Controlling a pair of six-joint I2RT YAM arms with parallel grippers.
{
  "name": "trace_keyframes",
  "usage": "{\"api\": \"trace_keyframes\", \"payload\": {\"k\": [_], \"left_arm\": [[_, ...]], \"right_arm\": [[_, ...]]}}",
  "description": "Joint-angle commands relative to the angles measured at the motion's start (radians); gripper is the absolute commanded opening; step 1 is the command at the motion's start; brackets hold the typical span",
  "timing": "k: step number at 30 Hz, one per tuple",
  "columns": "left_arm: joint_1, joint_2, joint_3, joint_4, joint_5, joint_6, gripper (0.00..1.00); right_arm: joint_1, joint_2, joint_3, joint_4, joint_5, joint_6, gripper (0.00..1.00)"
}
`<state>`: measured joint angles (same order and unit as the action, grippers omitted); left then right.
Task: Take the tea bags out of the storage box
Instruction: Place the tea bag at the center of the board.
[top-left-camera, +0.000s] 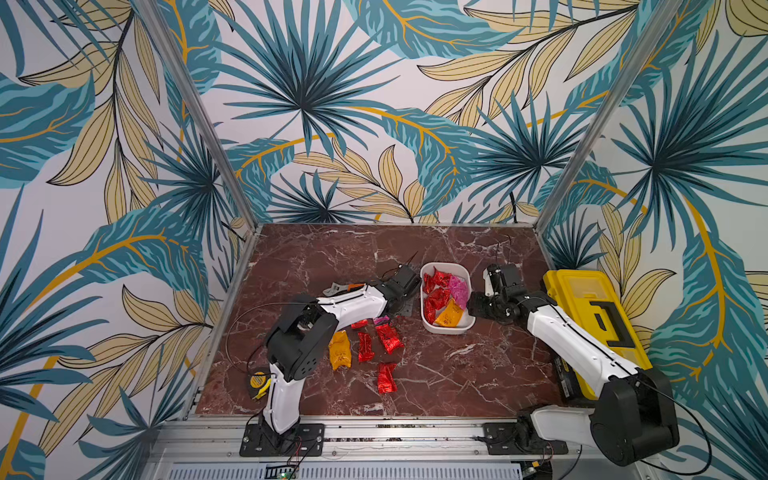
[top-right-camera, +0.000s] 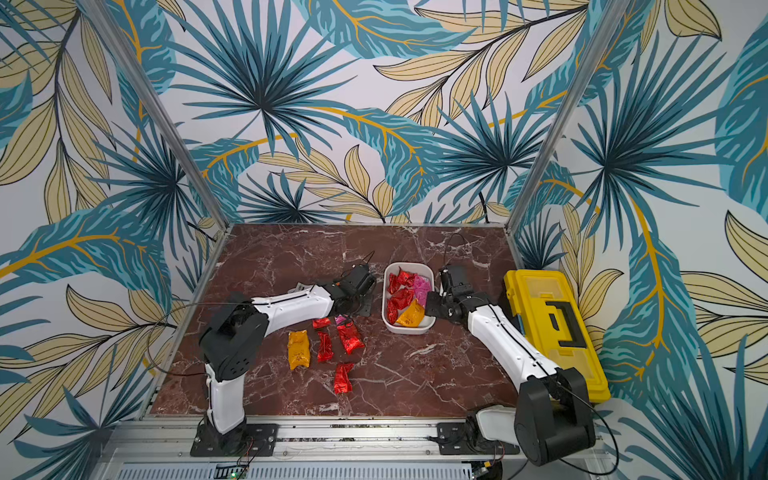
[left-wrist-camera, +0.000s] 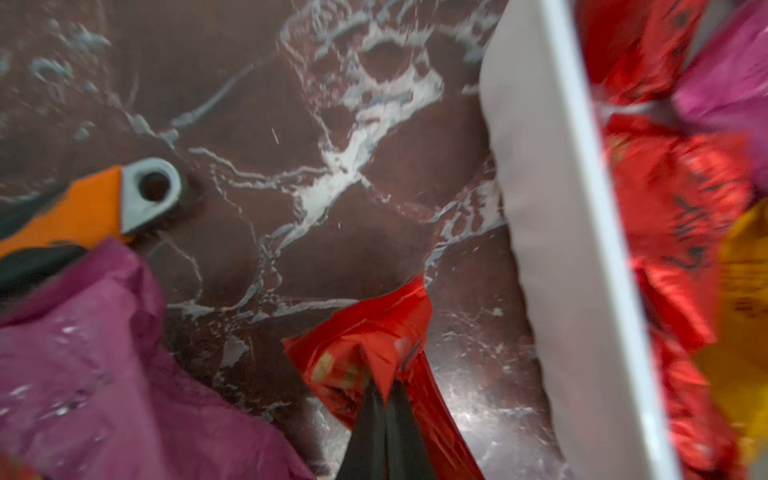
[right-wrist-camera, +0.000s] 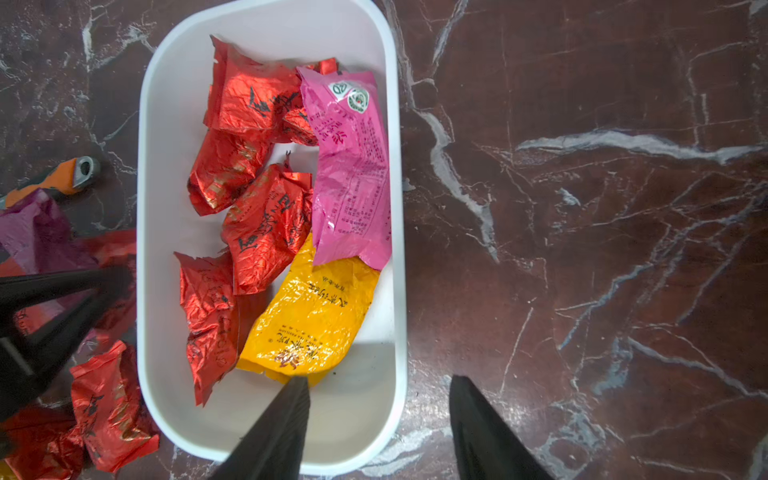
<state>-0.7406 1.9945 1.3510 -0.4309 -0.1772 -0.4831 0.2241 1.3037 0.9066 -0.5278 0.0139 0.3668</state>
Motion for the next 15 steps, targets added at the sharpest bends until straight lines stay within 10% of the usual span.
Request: {"api": "trace_keyframes", "payload": {"k": [1,7,15], "left_arm": [[-0.003,0.015,0.050,-0.041,-0.033,0.015,0.16],[-0.011,-0.081,0.013,0.029,-0.026,-0.004,0.41],[-0.010,-0.331,-0.118,0.275,0.024,-0.162,0.50]], "right_arm": [[-0.002,-0.024,0.022,-0.041,0.001,0.017,0.60],[0.000,0.013,0.069,-0.051,-0.055,0.030,0.59],[0.032,0.179,0.194,-0.060,0.005,0.100,0.55]]}}
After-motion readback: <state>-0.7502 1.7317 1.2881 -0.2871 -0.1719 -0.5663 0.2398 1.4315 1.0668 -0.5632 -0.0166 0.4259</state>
